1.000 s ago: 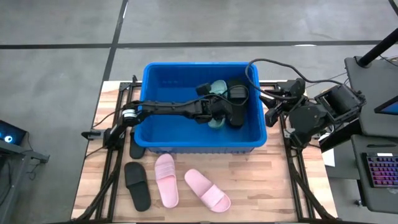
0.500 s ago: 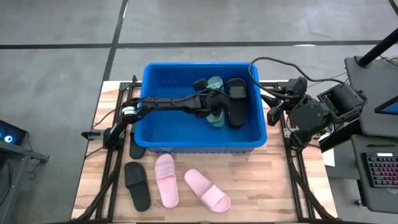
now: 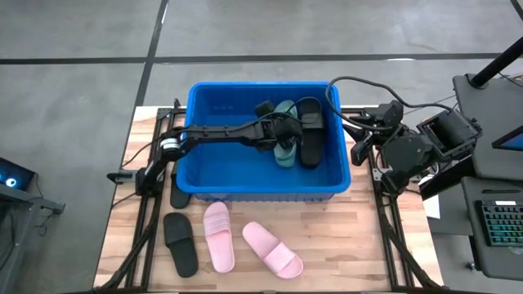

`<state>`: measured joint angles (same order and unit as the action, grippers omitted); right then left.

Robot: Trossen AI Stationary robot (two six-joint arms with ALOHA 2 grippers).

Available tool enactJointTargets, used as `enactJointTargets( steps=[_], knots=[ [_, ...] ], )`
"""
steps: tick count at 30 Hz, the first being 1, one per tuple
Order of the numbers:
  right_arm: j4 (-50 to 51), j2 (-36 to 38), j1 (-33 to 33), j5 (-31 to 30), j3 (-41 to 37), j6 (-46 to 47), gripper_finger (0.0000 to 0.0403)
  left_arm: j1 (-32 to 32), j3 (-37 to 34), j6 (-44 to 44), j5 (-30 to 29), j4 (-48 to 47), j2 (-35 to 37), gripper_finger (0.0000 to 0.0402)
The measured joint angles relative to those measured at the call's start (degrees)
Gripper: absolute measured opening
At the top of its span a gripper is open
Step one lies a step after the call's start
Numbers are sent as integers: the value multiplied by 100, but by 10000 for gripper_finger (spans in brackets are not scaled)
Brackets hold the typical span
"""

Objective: Pick and place slides into bin
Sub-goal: Put the green slide into the blue bin

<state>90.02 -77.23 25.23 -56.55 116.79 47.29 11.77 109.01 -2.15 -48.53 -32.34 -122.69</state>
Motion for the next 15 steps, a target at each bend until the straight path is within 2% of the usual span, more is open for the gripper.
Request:
enactJointTargets(
  steps=[15],
  knots=[
    [0, 0, 0, -2, 0, -84, 125, 49, -437, -8, 268, 371, 4, 0]
  ],
)
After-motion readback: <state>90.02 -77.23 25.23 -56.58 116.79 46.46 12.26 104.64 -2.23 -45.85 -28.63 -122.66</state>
